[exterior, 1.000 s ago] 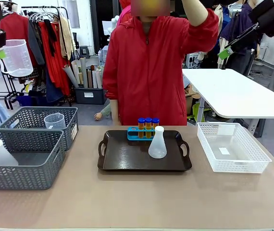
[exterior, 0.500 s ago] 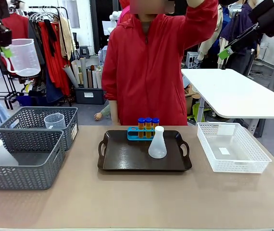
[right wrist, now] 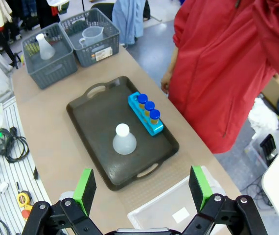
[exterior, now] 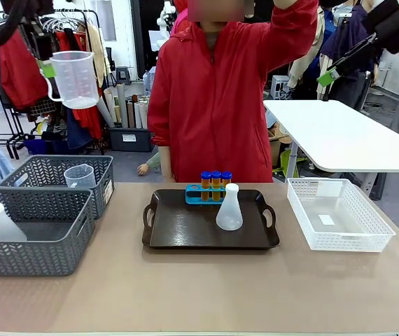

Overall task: Prepare the laboratory tools.
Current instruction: Pick up one Large Measuring Cup and place it on the Handle tray.

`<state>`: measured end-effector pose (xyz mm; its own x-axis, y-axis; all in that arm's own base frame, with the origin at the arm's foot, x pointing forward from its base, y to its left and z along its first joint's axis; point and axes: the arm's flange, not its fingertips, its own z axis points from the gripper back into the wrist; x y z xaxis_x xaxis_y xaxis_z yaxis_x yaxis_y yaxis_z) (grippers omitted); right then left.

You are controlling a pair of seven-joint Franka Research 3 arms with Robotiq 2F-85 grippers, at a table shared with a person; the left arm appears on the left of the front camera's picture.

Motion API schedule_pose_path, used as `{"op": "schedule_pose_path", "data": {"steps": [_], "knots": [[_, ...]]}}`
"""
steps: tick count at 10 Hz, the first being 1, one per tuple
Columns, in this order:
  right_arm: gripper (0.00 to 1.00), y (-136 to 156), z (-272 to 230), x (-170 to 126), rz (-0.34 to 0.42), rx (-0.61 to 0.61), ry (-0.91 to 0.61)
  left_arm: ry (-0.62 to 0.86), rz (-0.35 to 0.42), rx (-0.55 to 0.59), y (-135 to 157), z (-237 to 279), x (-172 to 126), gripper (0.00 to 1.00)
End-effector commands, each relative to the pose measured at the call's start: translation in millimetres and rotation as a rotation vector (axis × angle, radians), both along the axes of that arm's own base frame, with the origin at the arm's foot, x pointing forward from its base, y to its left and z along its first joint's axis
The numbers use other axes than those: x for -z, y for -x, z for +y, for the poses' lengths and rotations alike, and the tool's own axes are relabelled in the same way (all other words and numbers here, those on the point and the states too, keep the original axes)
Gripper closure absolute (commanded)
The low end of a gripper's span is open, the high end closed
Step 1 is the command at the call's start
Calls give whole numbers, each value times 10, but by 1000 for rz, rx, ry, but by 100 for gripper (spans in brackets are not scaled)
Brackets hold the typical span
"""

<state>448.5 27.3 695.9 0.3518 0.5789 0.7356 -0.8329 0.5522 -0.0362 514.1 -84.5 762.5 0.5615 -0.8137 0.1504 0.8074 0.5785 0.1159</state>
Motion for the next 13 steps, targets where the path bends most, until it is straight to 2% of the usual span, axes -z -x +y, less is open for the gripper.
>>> {"op": "schedule_pose_path", "data": {"steps": [1,3,8,13], "knots": [[0,-3,-1,-8,-5,-14,-14,3,41,114,-89,-128,59,100],[0,-3,-1,-8,-5,-14,-14,-3,35,214,-158,-359,160,100],[0,-3,-1,-8,-5,-14,-14,-1,90,325,-390,-797,375,100],[0,-3,-1,-8,-5,-14,-14,15,114,325,-419,-834,408,100]]}}
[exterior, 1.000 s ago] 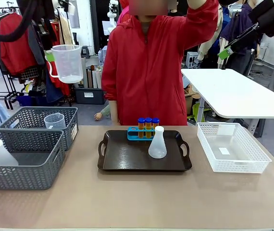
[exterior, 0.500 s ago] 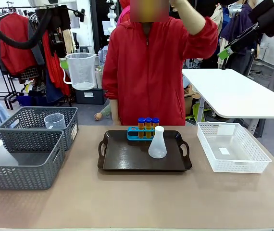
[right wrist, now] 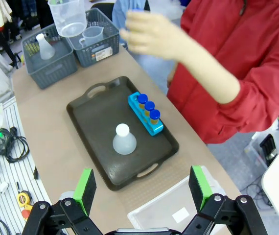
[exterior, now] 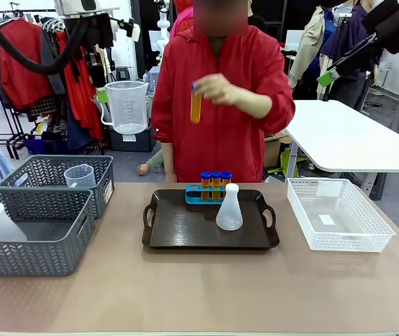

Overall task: Prepare the laboratory tools.
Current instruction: Pick up one Large Measuring Cup and place it on the Handle tray.

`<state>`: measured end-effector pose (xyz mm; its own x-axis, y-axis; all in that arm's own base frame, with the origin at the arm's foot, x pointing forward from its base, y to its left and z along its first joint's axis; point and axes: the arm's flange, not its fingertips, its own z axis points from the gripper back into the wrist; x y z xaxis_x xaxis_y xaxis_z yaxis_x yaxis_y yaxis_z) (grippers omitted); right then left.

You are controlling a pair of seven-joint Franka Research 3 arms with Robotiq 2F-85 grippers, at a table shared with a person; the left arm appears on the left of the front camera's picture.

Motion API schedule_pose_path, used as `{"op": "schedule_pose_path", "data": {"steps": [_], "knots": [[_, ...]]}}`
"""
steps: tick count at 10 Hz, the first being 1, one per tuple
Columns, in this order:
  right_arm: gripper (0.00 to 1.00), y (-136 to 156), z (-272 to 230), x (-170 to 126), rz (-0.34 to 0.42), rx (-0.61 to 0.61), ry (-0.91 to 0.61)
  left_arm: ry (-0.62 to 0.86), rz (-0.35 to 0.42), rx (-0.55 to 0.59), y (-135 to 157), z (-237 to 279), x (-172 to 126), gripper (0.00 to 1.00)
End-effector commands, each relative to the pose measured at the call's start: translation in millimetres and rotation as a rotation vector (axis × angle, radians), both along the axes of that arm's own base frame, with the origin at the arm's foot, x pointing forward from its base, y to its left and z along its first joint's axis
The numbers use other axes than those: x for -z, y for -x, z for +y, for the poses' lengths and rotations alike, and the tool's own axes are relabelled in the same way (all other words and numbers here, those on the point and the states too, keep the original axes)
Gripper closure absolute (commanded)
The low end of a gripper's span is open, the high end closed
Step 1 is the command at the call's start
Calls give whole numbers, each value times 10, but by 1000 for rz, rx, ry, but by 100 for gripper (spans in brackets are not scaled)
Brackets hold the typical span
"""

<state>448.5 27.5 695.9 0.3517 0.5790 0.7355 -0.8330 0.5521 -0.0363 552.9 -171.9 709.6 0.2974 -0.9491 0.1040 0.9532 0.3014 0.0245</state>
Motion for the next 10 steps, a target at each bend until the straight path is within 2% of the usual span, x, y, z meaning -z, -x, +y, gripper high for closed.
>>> {"op": "schedule_pose_path", "data": {"steps": [1,7,10], "knots": [[0,-3,-2,-8,-5,-14,-14,17,11,8,-28,69,-132,100],[0,-3,-2,-8,-5,-14,-14,17,-10,-67,-21,332,-206,100],[0,-3,-2,-8,-5,-14,-14,5,-20,-57,-46,318,-135,100]]}}
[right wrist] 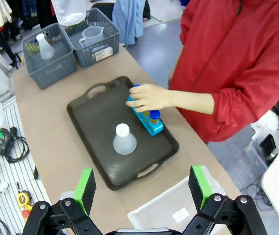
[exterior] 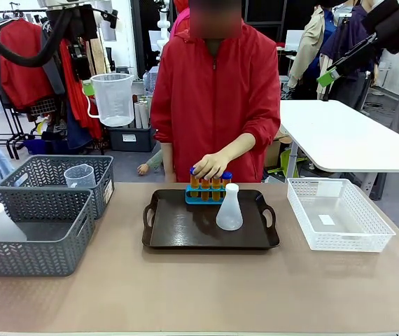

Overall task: Prepare the laboratory tools.
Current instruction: Pick up one Large Measuring Cup and place it on the Handle tray.

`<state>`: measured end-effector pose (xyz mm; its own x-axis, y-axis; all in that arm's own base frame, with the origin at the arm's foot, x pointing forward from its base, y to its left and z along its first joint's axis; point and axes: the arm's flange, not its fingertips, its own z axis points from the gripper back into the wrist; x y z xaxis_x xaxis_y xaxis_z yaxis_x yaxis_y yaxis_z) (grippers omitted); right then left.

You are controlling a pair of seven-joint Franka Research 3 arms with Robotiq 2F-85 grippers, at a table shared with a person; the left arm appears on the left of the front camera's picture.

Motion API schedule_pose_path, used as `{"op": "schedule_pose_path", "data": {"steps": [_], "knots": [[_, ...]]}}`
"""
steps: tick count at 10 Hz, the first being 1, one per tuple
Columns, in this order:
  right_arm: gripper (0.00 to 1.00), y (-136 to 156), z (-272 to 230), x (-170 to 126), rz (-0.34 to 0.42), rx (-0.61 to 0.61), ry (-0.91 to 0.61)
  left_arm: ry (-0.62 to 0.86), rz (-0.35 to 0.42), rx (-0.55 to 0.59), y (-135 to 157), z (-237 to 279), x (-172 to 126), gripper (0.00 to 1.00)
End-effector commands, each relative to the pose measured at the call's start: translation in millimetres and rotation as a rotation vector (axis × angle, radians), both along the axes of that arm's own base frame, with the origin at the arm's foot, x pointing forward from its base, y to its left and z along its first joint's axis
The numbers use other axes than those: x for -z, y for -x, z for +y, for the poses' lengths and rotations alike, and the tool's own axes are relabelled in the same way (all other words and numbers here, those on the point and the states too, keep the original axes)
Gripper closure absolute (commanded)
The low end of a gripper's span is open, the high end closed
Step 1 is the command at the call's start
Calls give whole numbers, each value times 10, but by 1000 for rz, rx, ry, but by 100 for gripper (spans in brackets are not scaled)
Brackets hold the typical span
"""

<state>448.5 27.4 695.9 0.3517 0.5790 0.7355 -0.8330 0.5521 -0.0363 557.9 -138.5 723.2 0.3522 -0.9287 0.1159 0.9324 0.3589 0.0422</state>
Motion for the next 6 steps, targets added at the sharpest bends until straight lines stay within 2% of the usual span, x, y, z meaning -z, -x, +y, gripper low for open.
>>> {"op": "schedule_pose_path", "data": {"steps": [1,6], "knots": [[0,-3,-2,-8,-5,-14,-14,0,0,3,4,-16,1,100],[0,-3,-2,-8,-5,-14,-14,0,0,3,4,-16,1,100]]}}
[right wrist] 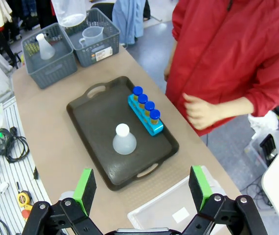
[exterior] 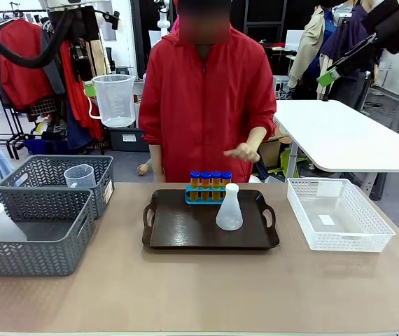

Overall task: Prepare the laboratory tools.
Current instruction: Pick up one Large Measuring Cup and place it on the Handle tray.

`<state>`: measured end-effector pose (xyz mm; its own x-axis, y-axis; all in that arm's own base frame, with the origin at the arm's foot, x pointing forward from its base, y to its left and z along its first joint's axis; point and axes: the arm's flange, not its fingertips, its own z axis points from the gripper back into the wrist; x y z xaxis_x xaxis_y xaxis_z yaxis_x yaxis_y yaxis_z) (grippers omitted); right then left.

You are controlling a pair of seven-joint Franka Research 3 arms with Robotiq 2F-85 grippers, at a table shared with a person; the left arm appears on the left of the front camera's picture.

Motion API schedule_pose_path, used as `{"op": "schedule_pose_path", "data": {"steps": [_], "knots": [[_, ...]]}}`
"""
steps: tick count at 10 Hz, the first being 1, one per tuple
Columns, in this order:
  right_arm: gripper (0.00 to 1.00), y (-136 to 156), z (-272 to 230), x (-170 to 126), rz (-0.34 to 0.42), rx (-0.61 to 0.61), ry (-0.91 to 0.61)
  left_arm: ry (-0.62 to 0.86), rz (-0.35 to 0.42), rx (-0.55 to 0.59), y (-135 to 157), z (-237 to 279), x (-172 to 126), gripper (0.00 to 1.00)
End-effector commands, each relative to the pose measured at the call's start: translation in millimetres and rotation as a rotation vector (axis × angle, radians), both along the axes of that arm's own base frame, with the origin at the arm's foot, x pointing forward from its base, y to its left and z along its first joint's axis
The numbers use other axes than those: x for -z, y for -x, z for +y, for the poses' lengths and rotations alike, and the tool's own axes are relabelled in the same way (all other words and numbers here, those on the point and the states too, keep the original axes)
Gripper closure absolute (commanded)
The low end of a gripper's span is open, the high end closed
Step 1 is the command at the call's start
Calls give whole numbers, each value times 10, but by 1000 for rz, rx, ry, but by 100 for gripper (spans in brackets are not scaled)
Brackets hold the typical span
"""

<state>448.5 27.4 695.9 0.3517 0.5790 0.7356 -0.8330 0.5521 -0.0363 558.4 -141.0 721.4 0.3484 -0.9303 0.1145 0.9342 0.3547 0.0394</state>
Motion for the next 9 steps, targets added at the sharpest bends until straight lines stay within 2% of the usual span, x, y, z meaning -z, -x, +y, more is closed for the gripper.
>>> {"op": "schedule_pose_path", "data": {"steps": [1,2,6,9], "knots": [[0,-3,-2,-8,-5,-14,-14,0,0,0,0,0,0,100],[0,-3,-2,-8,-5,-14,-14,0,0,2,50,-69,-37,100],[0,-3,-2,-8,-5,-14,-14,-32,3,131,120,-430,-48,100],[0,-3,-2,-8,-5,-14,-14,-52,19,217,89,-745,93,100]]}}
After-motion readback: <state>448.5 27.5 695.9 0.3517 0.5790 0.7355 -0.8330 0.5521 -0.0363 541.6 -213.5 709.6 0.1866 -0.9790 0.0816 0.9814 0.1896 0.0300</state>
